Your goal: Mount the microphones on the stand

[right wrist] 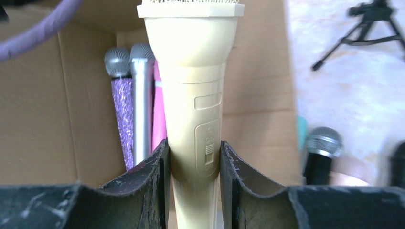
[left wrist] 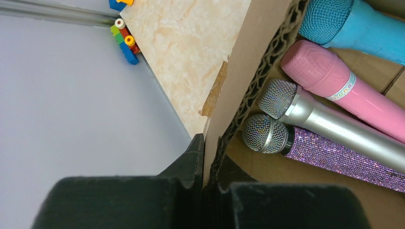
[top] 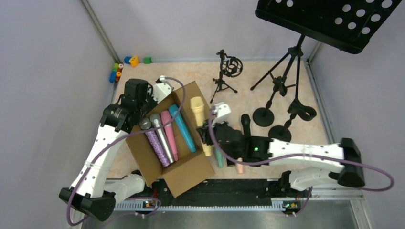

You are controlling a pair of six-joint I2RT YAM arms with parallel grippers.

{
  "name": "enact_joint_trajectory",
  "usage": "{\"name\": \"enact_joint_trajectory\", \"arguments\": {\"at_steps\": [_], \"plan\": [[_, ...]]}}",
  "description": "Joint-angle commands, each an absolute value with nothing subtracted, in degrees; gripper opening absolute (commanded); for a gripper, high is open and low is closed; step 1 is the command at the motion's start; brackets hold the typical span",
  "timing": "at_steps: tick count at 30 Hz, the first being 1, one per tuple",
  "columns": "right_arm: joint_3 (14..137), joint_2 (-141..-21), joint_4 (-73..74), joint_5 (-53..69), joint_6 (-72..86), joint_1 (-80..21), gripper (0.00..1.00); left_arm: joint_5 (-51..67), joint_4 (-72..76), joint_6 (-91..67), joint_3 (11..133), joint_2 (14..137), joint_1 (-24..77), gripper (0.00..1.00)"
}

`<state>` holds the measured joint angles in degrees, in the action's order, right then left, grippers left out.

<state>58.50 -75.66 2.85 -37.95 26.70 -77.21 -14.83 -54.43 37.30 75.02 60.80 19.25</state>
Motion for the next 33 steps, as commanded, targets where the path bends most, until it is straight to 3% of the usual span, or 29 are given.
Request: {"name": "enact_joint_trajectory", "arguments": {"at_steps": [1, 5, 9, 22, 33], "plan": [[53.96, -62.97, 16.20, -45.62, 33.70, -76.21, 0.00, -16.29, -48.21, 36.84, 75.81, 60.46, 19.25, 0.00], [49.03, -58.20, 22.42, -42.10, 38.00, -68.48, 0.00, -16.16, -48.50, 36.77, 76.06, 60.55, 19.25, 0.00], [46.74, -61.34, 21.14, -37.14, 39.19, -64.79, 0.00, -15.94, -48.95, 36.63, 76.37, 60.66, 19.20, 0.00], [47.44, -74.55, 2.46, -23.49, 38.65, -63.42, 0.00, -16.68, -49.57, 37.07, 77.19, 59.30, 19.20, 0.00], [54.89, -93.61, -5.47, -16.09, 41.68, -63.61, 0.00, -17.04, -49.01, 37.37, 76.71, 59.17, 19.25, 0.00]]}}
